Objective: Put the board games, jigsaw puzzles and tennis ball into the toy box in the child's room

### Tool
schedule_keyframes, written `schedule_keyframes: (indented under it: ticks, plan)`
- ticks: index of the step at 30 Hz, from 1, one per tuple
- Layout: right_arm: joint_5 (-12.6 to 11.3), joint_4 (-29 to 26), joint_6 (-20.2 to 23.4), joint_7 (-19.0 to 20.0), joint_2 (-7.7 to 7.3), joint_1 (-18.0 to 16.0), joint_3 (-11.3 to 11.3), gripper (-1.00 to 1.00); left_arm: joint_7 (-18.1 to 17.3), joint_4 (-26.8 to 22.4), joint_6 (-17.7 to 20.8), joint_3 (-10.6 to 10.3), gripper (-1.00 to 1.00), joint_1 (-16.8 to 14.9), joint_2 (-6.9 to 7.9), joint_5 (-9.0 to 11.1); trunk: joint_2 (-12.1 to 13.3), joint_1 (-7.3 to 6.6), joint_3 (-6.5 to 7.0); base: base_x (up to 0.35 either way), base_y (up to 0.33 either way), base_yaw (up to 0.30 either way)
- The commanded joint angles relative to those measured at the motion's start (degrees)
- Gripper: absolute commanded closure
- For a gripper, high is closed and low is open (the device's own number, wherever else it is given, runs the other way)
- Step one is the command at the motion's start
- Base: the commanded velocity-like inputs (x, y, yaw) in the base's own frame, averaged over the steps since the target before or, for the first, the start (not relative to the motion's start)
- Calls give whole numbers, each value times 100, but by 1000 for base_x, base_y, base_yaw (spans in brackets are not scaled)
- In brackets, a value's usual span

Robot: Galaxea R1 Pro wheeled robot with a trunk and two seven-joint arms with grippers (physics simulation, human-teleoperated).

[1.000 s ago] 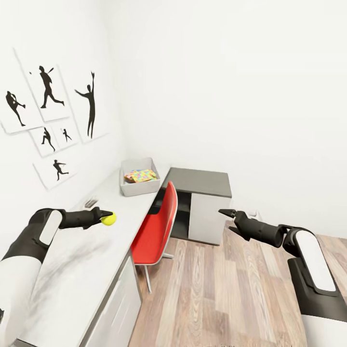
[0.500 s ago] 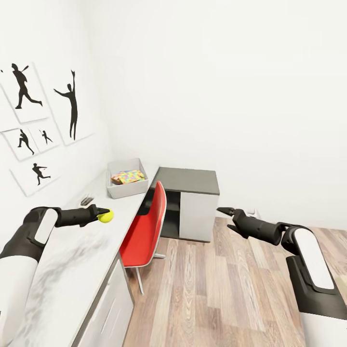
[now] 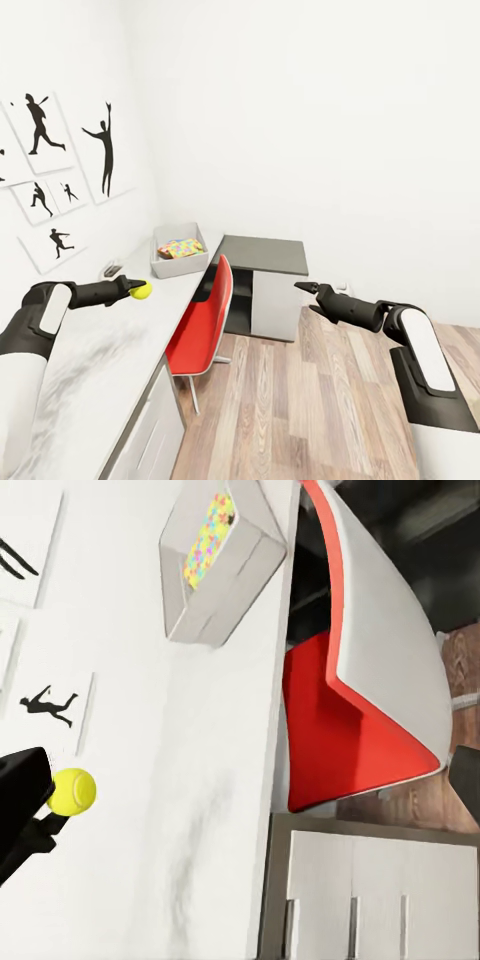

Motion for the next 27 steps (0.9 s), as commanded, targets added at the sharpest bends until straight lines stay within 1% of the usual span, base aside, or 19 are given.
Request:
schedule_keyframes:
  ticks: [1,3,7,8,12,16,21,27]
  plan:
    - [-55,-6,15,-63,6,-25,-3,-100,-49,-12,24,17,100,-8,-4,-54,-12,6,-6,233,-190,203]
    - [-55,-8,15,-72,13,-88,-2,-100,-44,-55,24,21,100,-8,-4,-54,-12,6,8,240,-196,208]
    - [-55,-9,17,-113,28,-448,9,-100,-34,-327,23,20,100,-8,-13,-55,-12,6,36,245,-203,211]
    - [-55,-9,17,-122,31,-528,40,-100,-30,-357,20,18,100,-8,-21,-56,-12,6,43,240,-232,209]
    - [-48,-4,9,-161,23,-733,319,-100,-24,-409,3,8,100,-8,-43,-62,-12,6,70,179,-284,193]
    - [-47,-1,7,-158,27,-763,383,-100,-23,-425,-9,6,100,-8,-39,-63,-12,6,78,154,-223,63]
    - [-47,-1,-17,-163,34,-770,465,-100,-15,-431,-12,7,100,-8,-39,-63,-12,6,79,168,-54,8]
    - [-47,0,-26,-164,35,-771,489,-100,-14,-521,-12,7,100,-8,-40,-63,-12,6,79,208,-110,1]
